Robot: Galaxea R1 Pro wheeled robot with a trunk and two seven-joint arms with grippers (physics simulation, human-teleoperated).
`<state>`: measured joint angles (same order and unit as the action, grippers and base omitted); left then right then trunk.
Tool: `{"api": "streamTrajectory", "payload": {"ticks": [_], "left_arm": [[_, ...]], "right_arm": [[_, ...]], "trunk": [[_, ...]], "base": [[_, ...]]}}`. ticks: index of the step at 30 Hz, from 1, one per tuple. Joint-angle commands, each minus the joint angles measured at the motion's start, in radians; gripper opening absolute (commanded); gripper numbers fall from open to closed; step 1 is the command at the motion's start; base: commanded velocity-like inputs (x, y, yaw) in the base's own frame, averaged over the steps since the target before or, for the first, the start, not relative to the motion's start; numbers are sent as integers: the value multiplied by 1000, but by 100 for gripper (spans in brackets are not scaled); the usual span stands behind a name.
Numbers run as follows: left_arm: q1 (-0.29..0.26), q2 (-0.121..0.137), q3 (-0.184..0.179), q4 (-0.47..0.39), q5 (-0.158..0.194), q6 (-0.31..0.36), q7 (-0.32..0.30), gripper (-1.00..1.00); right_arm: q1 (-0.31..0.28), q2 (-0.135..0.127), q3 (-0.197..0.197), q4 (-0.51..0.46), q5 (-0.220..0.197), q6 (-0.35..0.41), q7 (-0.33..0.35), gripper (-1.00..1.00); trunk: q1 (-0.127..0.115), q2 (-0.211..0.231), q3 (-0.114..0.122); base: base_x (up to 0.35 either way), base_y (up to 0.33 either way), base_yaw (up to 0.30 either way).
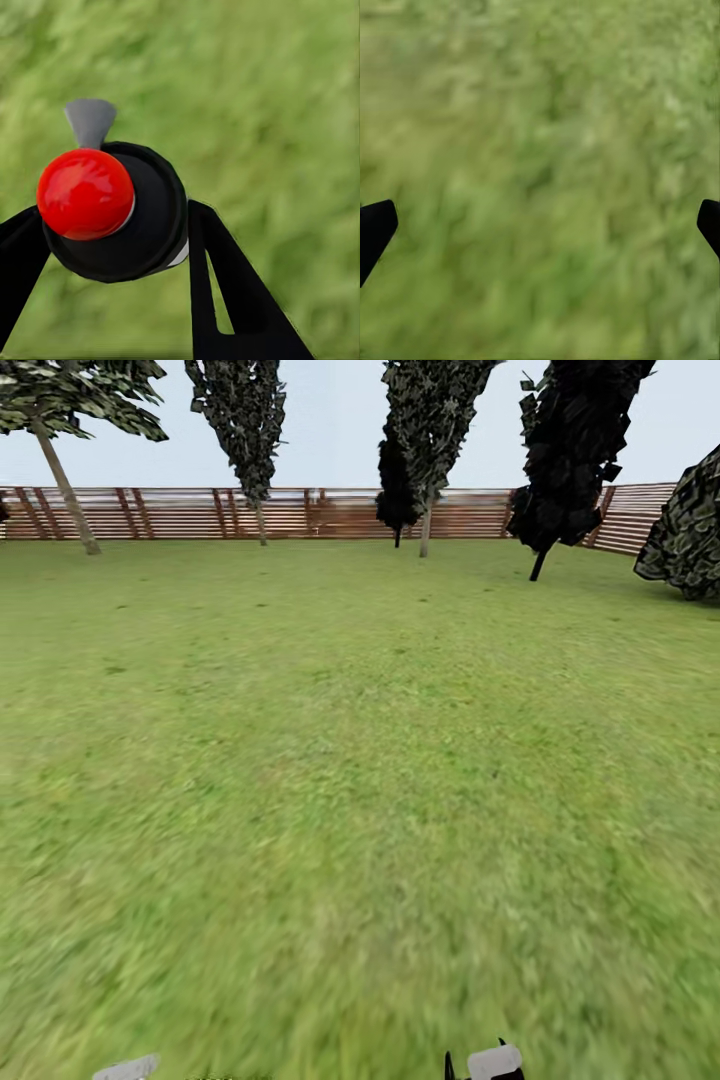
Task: In the garden, pick up the pesticide atomizer on the floor and spray pesticide onto both trees until each tree trunk is fully covered.
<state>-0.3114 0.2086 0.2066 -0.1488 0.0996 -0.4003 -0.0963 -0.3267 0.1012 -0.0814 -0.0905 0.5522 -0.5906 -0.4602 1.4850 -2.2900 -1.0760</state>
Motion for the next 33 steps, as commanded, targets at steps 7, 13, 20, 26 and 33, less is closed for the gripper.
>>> {"api": "streamTrajectory", "payload": {"ticks": [7, 13, 20, 26, 33], "left_arm": [[0, 0, 0, 0, 0, 0, -2, -100], [0, -1, 0, 0, -1, 0, -15, -100], [0, -2, 0, 0, -1, 2, -14, -100], [0, -2, 0, 0, -1, 1, -14, -100], [0, -2, 0, 1, -1, 3, -14, -100]], "right_arm": [[0, 0, 0, 0, 0, 0, 0, 100], [0, 0, 0, 0, 0, 0, 0, 100], [0, 0, 0, 0, 0, 0, 0, 100], [0, 0, 0, 0, 0, 0, 0, 100], [0, 0, 0, 0, 0, 0, 0, 100]], "trunk": [[0, 0, 7], [0, 0, 12], [0, 0, 19], [0, 0, 24], [0, 0, 30]], "base": [[0, 0, 227], [0, 0, 229], [0, 0, 229], [0, 0, 234], [0, 0, 237]]}}
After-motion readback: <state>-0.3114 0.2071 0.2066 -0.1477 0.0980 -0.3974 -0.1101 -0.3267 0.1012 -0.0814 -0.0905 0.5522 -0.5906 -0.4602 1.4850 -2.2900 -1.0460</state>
